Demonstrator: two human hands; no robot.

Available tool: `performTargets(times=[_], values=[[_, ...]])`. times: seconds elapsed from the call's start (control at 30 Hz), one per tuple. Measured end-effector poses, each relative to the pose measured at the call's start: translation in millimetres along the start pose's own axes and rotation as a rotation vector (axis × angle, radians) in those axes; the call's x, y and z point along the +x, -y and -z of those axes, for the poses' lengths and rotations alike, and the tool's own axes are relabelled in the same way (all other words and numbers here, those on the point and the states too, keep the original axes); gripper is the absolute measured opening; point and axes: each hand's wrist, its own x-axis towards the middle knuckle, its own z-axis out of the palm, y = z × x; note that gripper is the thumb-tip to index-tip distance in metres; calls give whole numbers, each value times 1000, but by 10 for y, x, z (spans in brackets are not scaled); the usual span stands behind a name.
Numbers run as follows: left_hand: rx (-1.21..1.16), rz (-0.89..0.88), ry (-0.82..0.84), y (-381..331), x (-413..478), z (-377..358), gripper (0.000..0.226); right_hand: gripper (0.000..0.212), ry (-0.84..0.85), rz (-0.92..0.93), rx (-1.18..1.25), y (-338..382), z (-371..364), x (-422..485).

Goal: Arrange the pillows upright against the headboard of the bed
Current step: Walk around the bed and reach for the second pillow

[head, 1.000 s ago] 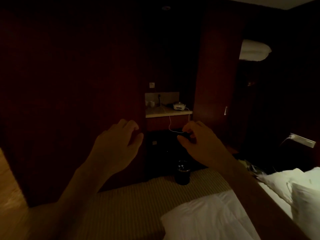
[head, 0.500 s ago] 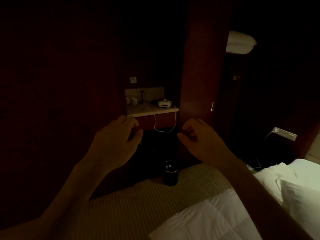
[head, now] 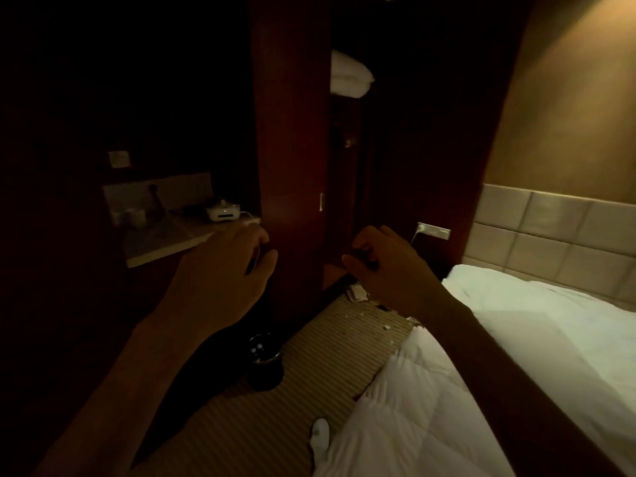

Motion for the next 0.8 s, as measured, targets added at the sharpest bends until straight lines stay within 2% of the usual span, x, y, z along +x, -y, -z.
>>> performTargets(times=[0.2, 0.47, 0.7, 0.8], values=[[-77, -129, 41, 568, 481, -197, 27, 28, -67, -107, -81, 142, -266, 256], [-159, -170, 60, 902, 733, -298, 26, 29, -85, -160, -151, 256, -516, 500], [-235, -252, 68, 971, 1139, -664, 27, 39, -116, -232, -199, 23, -676, 645], [-247, -286, 90, 1036, 1406, -925, 27, 34, -167, -246, -200, -182, -728, 788]])
